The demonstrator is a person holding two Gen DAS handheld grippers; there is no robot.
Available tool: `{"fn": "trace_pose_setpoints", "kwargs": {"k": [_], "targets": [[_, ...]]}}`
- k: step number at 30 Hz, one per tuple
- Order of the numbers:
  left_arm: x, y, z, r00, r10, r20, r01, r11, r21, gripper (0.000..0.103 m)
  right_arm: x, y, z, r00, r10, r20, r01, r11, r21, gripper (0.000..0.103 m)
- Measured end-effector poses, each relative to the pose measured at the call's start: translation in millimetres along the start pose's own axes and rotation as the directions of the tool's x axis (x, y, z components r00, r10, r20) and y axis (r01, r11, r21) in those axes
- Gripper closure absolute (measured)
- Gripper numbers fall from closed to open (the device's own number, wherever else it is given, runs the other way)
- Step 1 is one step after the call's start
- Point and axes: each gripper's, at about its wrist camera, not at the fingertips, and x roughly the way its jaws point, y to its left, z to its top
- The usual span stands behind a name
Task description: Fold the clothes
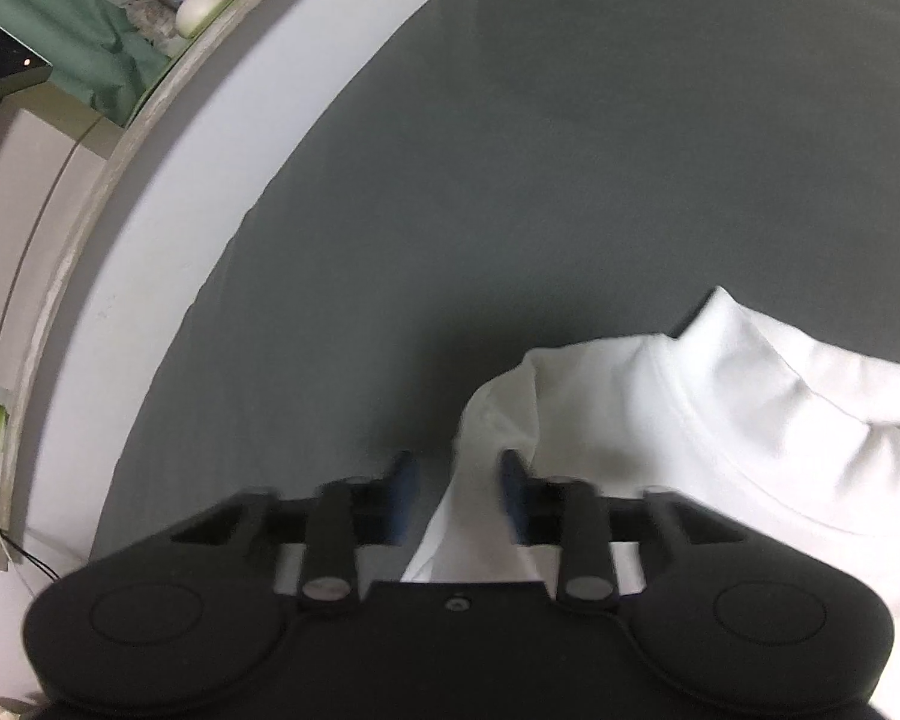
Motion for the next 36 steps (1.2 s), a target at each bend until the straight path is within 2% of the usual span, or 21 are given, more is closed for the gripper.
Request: {"fn": "trace_pose_setpoints", "kwargs": {"k": [1, 5, 9, 11, 14, 16, 18, 19, 20, 22, 24, 26, 27, 29, 31, 33, 35, 36], "targets": [[0, 1, 0, 1.000, -0.001, 0.001, 0.001, 1.000, -0.001, 0.000, 2, -1, 1, 1.000, -0.010, 0.006, 0.010, 1.000, 0.000, 0.099], [-1, 2, 0, 1.000, 0.005, 0.003, -0.005, 1.000, -0.007, 0.000, 9, -4, 2, 0.997, -0.029, 0.065, 0.028, 1.000, 0.013, 0.100], [-2, 5, -2, 0.999, 0.048, 0.006, -0.048, 0.998, -0.033, 0.000, 19, -10, 0, 0.989, 0.021, 0.144, -0.032, 0.997, 0.077, 0.100], [-1, 5, -2, 0.999, 0.053, 0.006, -0.052, 0.998, -0.032, 0.000, 30, -12, -3, 0.989, 0.014, 0.148, -0.028, 0.995, 0.094, 0.100], [0, 4, -2, 0.999, 0.054, 0.005, -0.054, 0.998, -0.029, 0.000, 33, -18, -5, 0.987, 0.043, 0.155, -0.065, 0.988, 0.138, 0.099], [0, 6, 0, 0.999, 0.046, -0.003, -0.046, 0.998, -0.040, 0.000, 25, -24, -5, 0.985, 0.060, 0.162, -0.087, 0.982, 0.167, 0.094], [-1, 10, 2, 0.999, 0.038, -0.017, -0.038, 0.998, -0.053, 0.000, 8, -26, -6, 0.976, 0.038, 0.215, -0.070, 0.987, 0.146, 0.078], [-2, 12, 4, 0.999, 0.034, -0.027, -0.035, 0.997, -0.062, 0.000, -2, -27, -7, 0.969, 0.026, 0.246, -0.062, 0.988, 0.138, 0.059], [-5, 15, 7, 0.999, 0.033, -0.035, -0.036, 0.997, -0.073, 0.000, -15, -30, -9, 0.958, 0.018, 0.286, -0.060, 0.989, 0.139, 0.047], [-15, 22, 12, 0.999, 0.051, 0.003, -0.050, 0.994, -0.102, 0.000, -38, -39, -14, 0.942, 0.038, 0.334, -0.088, 0.987, 0.135, 0.048], [-24, 31, 17, 0.993, 0.102, 0.056, -0.093, 0.985, -0.147, 0.000, -50, -43, -24, 0.941, 0.106, 0.321, -0.150, 0.982, 0.114, 0.049], [-32, 39, 21, 0.984, 0.140, 0.106, -0.117, 0.972, -0.202, 0.000, -41, -38, -37, 0.945, 0.202, 0.256, -0.228, 0.971, 0.074, 0.051], [-34, 44, 22, 0.980, 0.146, 0.132, -0.113, 0.965, -0.236, 0.000, -32, -33, -46, 0.951, 0.218, 0.221, -0.234, 0.971, 0.048, 0.051], [-33, 49, 22, 0.979, 0.128, 0.158, -0.080, 0.957, -0.280, 0.000, -11, -23, -65, 0.960, 0.234, 0.153, -0.237, 0.971, 0.001, 0.051], [-27, 49, 22, 0.984, 0.076, 0.161, -0.026, 0.956, -0.293, 0.000, 21, -12, -81, 0.974, 0.174, 0.147, -0.174, 0.985, -0.012, 0.051], [-21, 48, 20, 0.987, 0.022, 0.160, 0.025, 0.959, -0.283, 0.000, 21, -10, -94, 0.944, 0.177, 0.278, -0.182, 0.983, -0.009, 0.047], [-14, 47, 20, 0.988, -0.034, 0.150, 0.073, 0.960, -0.269, 0.000, 8, -20, -94, 0.918, 0.220, 0.330, -0.245, 0.969, 0.034, 0.047], [-10, 47, 21, 0.988, -0.060, 0.141, 0.096, 0.960, -0.264, 0.000, -6, -31, -91, 0.895, 0.239, 0.377, -0.276, 0.960, 0.047, 0.046]]}}
